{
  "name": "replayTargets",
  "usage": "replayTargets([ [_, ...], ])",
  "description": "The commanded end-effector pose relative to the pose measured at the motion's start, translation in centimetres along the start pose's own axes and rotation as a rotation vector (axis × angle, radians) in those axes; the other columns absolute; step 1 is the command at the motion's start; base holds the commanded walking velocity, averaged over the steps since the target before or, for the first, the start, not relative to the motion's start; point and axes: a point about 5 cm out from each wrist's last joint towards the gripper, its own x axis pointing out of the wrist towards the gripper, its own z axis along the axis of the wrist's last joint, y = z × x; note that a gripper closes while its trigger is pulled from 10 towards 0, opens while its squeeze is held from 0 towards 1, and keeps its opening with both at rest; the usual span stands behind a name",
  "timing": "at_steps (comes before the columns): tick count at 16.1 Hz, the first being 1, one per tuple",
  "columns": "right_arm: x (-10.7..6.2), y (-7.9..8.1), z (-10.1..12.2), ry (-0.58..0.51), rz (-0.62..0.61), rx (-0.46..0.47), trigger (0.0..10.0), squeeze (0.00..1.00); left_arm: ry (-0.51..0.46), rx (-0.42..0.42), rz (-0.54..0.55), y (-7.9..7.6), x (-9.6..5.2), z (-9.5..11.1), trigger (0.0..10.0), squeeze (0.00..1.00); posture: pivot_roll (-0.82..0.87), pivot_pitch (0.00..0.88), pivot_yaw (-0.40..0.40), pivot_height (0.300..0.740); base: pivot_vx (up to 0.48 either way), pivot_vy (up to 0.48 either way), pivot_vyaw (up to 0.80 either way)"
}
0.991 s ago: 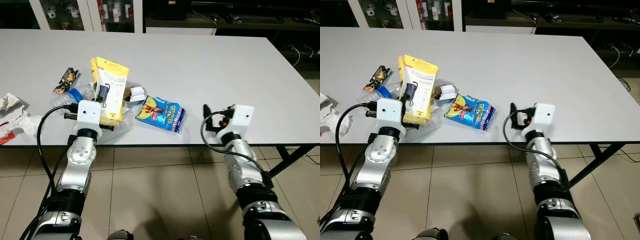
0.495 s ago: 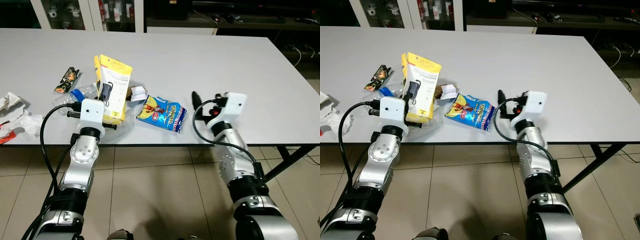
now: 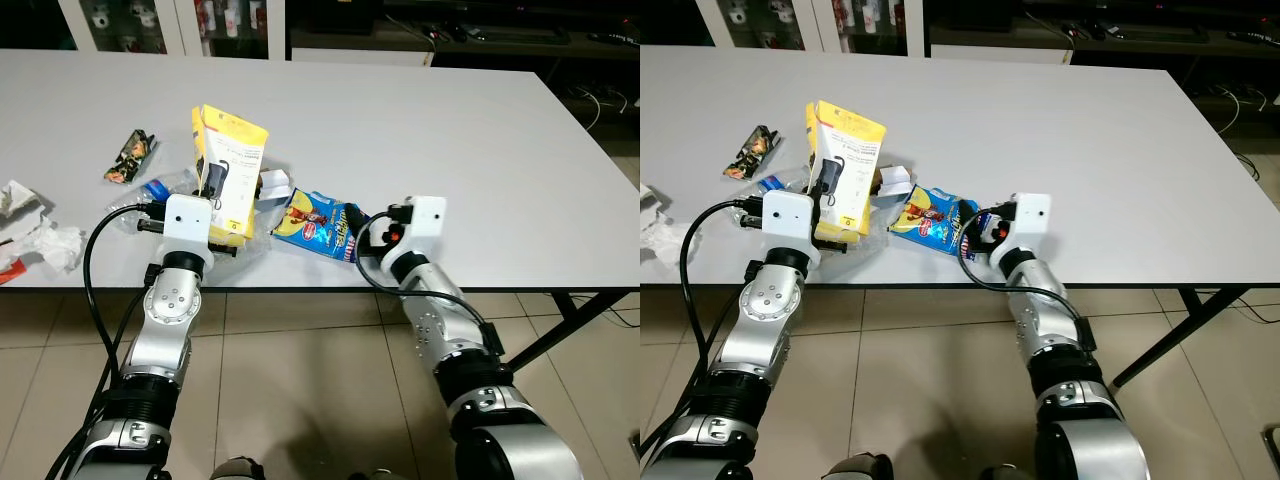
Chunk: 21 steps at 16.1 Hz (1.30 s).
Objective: Picking trash to rubbish bin
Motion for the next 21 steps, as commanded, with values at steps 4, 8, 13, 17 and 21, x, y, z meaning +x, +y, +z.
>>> replayTargets([
  [4, 0.3, 1.4, -1.3, 0.079, 0.087, 0.021, 10.0, 0.0, -0.037, 0.005, -0.003, -0.4, 0.3, 1.1, 10.0, 0.0, 0.04, 0.098, -0.077, 0.74, 0.0, 0.0, 0.0],
  [8, 0.1, 2.4, -3.0, 0.147, 0.127, 0.038, 10.0, 0.0, -0.041, 0.002, -0.007, -0.5, 0.2, 1.3, 10.0, 0.0, 0.04, 0.1, -0.079, 0.74, 0.0, 0.0, 0.0],
  [13, -0.3, 3.5, -4.8, 0.217, 0.168, 0.052, 10.0, 0.0, -0.047, 0.002, -0.02, -0.8, 0.3, 1.7, 10.0, 0.0, 0.05, 0.103, -0.079, 0.74, 0.0, 0.0, 0.0],
  [17, -0.5, 4.0, -5.1, 0.195, 0.199, 0.069, 0.0, 0.0, -0.048, 0.002, -0.027, -0.9, 0.4, 1.8, 10.0, 0.0, 0.05, 0.101, -0.074, 0.74, 0.0, 0.0, 0.0],
  [21, -0.6, 3.4, -5.0, 0.192, 0.182, 0.058, 0.0, 0.0, -0.051, 0.0, -0.034, -1.2, 0.5, 1.9, 10.0, 0.0, 0.04, 0.097, -0.073, 0.74, 0.0, 0.0, 0.0],
])
